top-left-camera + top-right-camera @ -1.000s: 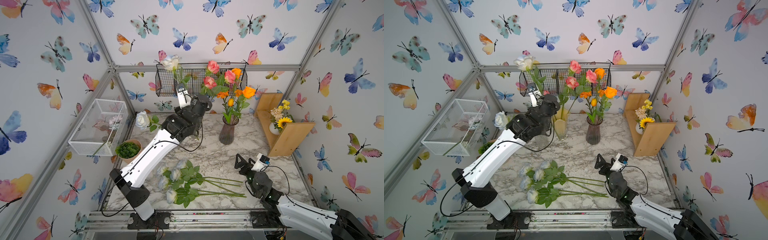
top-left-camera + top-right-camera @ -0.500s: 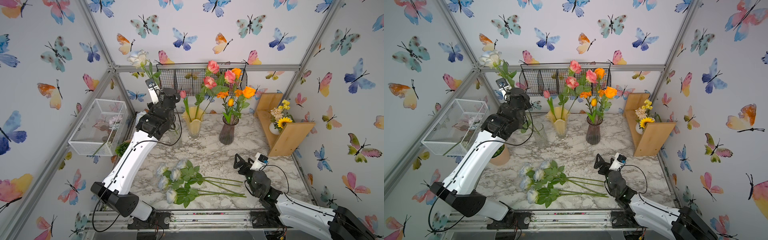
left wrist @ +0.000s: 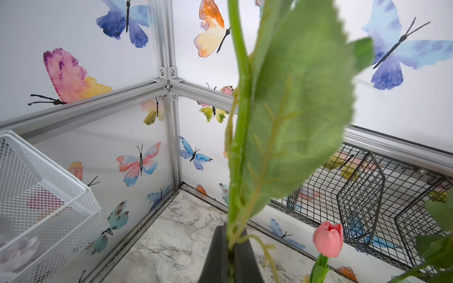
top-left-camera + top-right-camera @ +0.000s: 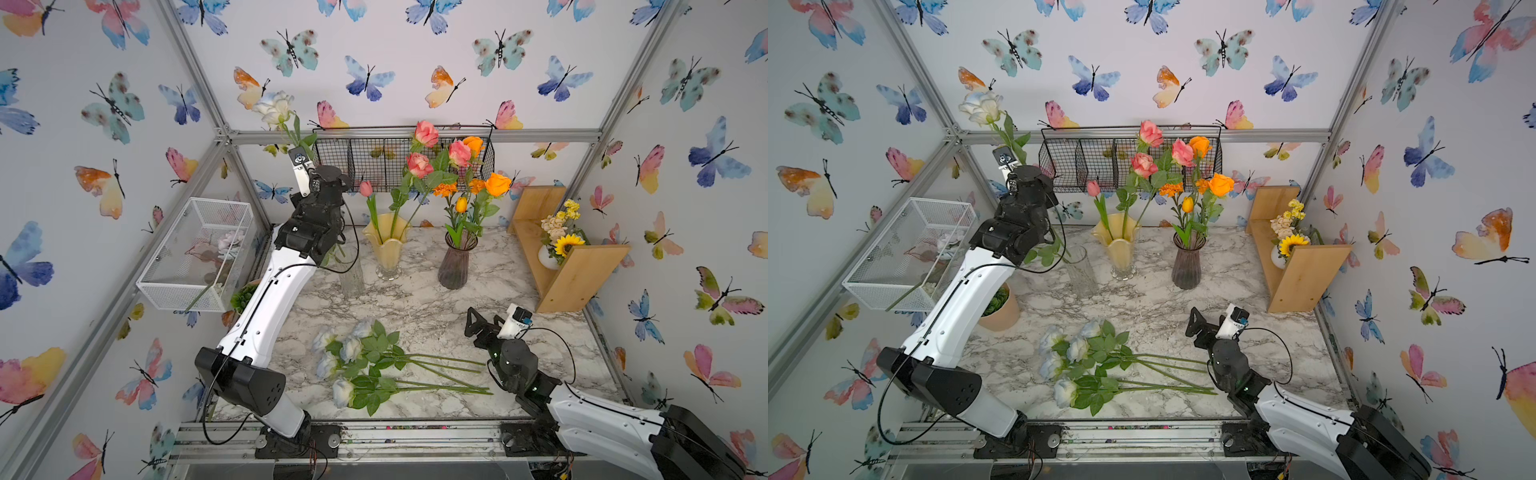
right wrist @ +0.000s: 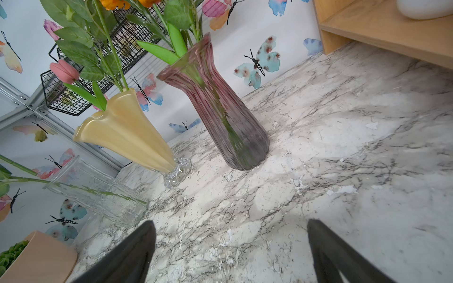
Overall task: Arrange the flowers in different vases according to their colors
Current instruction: Insert the flower into the vase.
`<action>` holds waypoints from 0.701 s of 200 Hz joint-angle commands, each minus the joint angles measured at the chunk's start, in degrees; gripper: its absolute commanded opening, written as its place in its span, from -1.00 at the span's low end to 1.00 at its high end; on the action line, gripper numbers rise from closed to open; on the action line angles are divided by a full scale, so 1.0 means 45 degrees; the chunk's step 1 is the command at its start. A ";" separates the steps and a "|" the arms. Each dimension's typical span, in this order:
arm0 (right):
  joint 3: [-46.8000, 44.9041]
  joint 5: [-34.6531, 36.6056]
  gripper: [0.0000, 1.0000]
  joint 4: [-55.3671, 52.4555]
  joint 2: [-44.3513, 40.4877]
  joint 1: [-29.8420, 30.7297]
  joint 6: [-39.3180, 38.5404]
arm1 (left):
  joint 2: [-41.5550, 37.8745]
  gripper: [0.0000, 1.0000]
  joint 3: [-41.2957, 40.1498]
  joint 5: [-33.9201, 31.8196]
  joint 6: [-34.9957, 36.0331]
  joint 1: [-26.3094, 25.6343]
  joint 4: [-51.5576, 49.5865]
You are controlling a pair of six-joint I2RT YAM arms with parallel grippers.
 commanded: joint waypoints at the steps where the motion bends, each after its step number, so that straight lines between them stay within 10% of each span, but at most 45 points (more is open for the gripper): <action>1: 0.0356 -0.0162 0.97 0.0254 0.0090 -0.0042 -0.0179 | 0.0246 -1.00 -0.0116 0.0533 0.0307 0.0154 0.0888; 140: 0.0436 -0.0094 0.97 0.0313 0.0316 -0.0041 -0.0218 | 0.0082 -1.00 -0.3491 0.0472 -0.0934 0.0236 0.2538</action>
